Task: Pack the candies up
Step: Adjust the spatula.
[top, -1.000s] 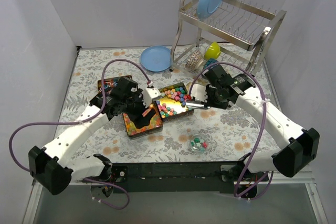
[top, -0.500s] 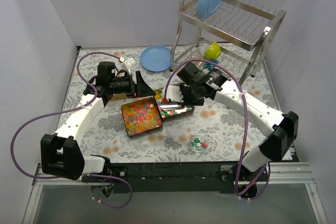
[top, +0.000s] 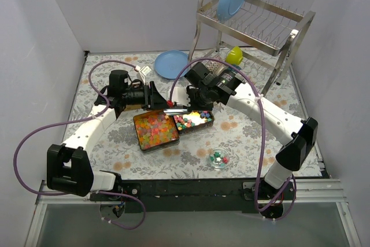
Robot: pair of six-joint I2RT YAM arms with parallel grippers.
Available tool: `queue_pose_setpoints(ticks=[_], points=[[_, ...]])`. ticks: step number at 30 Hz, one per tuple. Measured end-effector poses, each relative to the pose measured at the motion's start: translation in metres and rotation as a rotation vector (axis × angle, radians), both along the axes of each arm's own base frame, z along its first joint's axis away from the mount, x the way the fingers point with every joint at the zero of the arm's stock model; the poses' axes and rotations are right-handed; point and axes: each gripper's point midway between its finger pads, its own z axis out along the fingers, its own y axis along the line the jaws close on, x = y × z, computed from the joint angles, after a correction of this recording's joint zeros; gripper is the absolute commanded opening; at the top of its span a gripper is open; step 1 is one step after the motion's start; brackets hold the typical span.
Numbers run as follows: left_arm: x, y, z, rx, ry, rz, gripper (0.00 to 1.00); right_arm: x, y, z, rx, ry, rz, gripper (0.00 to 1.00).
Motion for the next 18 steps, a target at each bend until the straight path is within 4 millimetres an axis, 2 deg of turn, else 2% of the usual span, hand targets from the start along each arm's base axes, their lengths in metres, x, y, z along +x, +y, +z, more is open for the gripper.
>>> queue_pose_setpoints(ticks=[1, 4, 6, 8, 10, 11, 12, 13, 15, 16, 18], points=[[-0.001, 0.000, -0.002, 0.000, 0.003, -0.002, 0.36, 0.001, 0.003, 0.001, 0.007, 0.002, 0.001, 0.01], [-0.004, 0.000, -0.008, -0.003, 0.014, -0.009, 0.24, 0.000, 0.009, 0.005, 0.028, 0.008, 0.005, 0.01], [-0.004, -0.001, -0.011, -0.008, 0.016, -0.017, 0.00, -0.002, 0.011, 0.005, 0.037, 0.018, 0.010, 0.01], [-0.006, -0.002, -0.012, -0.019, 0.018, -0.034, 0.00, -0.004, 0.013, 0.004, 0.043, 0.028, 0.014, 0.01], [-0.012, -0.003, -0.010, -0.051, 0.009, -0.075, 0.00, -0.008, 0.012, 0.003, 0.047, 0.053, 0.021, 0.23], [-0.014, -0.004, -0.010, -0.065, 0.005, -0.092, 0.00, -0.010, 0.012, 0.002, 0.053, 0.068, 0.022, 0.29], [-0.016, -0.005, -0.011, -0.077, 0.007, -0.108, 0.00, -0.013, 0.012, 0.003, 0.066, 0.088, 0.023, 0.40], [-0.018, -0.005, -0.014, -0.090, 0.021, -0.123, 0.00, -0.016, 0.013, 0.003, 0.090, 0.115, 0.025, 0.44], [-0.023, -0.006, -0.022, -0.112, 0.057, -0.152, 0.00, -0.022, 0.015, 0.007, 0.174, 0.153, 0.028, 0.53], [-0.026, -0.007, -0.026, -0.121, 0.079, -0.163, 0.00, -0.024, 0.013, 0.009, 0.222, 0.165, 0.026, 0.54], [-0.030, -0.007, -0.032, -0.133, 0.111, -0.180, 0.00, -0.030, -0.001, 0.013, 0.300, 0.177, 0.004, 0.54]])
